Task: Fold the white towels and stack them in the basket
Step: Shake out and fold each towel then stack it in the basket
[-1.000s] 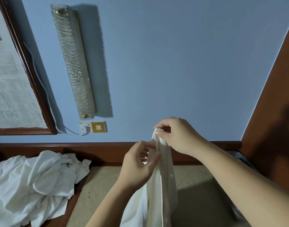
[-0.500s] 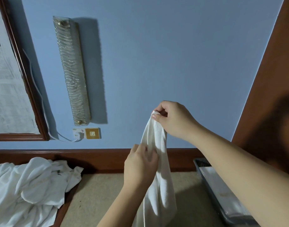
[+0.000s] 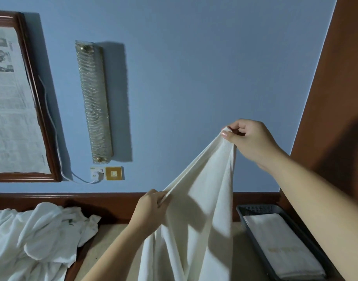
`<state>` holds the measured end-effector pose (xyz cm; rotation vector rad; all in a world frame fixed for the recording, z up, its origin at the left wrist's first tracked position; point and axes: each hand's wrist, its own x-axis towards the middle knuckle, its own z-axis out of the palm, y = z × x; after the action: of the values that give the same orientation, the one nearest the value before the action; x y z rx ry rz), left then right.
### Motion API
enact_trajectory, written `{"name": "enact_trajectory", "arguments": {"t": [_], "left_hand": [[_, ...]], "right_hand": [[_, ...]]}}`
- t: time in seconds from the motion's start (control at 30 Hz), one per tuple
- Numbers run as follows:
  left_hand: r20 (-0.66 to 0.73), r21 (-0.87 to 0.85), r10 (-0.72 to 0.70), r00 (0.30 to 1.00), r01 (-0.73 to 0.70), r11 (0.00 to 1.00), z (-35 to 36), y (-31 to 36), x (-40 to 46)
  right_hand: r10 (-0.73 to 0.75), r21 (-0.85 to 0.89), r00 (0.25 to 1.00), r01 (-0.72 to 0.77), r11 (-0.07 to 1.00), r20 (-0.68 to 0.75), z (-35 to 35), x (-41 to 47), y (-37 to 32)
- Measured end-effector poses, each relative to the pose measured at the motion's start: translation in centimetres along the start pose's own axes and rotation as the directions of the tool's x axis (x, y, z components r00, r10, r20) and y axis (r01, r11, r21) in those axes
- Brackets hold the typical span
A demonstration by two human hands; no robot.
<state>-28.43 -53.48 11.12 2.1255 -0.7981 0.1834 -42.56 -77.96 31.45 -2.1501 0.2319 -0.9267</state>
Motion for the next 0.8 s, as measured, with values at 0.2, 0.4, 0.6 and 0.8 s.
{"name": "enact_trajectory", "arguments": {"t": [0.2, 0.4, 0.6, 0.8], "left_hand": [[0.002, 0.012, -0.055, 0.998, 0.055, 0.998, 0.7, -2.6, -1.4], [-0.126, 0.003, -0.077, 0.989, 0.078, 0.997, 2.0, -6.1, -4.6], [-0.086, 0.063, -0.188, 0.978, 0.194, 0.979, 3.7, -8.4, -6.3], [-0.102, -0.037, -0.346, 0.933, 0.344, 0.938, 2.7, -5.8, -4.9]], "right_hand": [[-0.043, 0.008, 0.998, 0.043, 0.999, 0.054, -0.8, -1.6, 1.1], [0.032, -0.024, 0.999, -0.032, 0.999, 0.010, -2.2, -3.1, 5.3], [0.021, 0.020, 0.999, -0.022, 1.000, 0.025, -1.9, -4.2, 6.8], [0.062, -0.344, 0.954, 0.045, 0.938, 0.292, -4.0, -4.3, 9.0]]}}
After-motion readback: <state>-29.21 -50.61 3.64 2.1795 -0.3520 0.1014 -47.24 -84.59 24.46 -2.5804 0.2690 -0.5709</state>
